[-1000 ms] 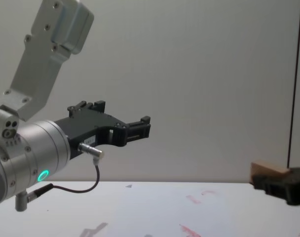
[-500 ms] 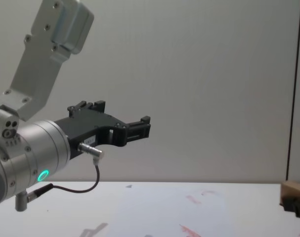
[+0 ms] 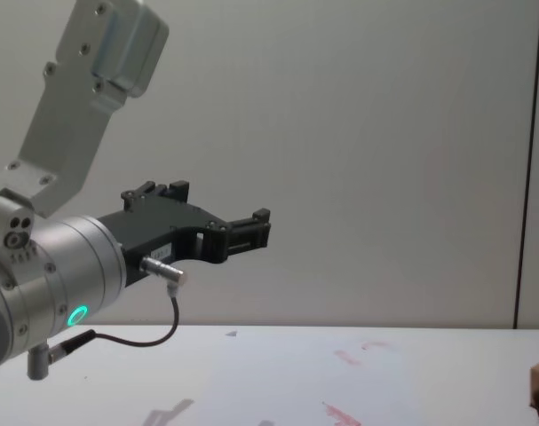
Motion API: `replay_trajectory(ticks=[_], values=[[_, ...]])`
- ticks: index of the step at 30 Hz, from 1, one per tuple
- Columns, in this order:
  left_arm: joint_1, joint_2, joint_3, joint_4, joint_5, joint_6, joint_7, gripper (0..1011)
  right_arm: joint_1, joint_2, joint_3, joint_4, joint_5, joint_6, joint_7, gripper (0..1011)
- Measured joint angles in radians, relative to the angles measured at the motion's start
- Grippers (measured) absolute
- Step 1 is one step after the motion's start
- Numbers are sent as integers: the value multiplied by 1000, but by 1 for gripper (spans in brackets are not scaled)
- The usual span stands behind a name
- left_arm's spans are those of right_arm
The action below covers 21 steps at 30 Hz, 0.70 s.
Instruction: Use the one hand to pick up the stamp and affix it onto the A4 paper.
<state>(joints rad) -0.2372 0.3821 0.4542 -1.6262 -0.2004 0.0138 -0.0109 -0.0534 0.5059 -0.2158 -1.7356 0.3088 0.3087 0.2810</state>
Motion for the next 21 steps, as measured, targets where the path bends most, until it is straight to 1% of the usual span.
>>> replay_trajectory(ticks=[12, 21], values=[[0, 0, 0, 0, 0, 0, 0, 1003, -22, 13, 1, 11, 2, 14, 3, 221], [0, 0, 0, 0, 0, 0, 0, 1003, -14, 8, -1, 30, -3, 22, 11, 221]])
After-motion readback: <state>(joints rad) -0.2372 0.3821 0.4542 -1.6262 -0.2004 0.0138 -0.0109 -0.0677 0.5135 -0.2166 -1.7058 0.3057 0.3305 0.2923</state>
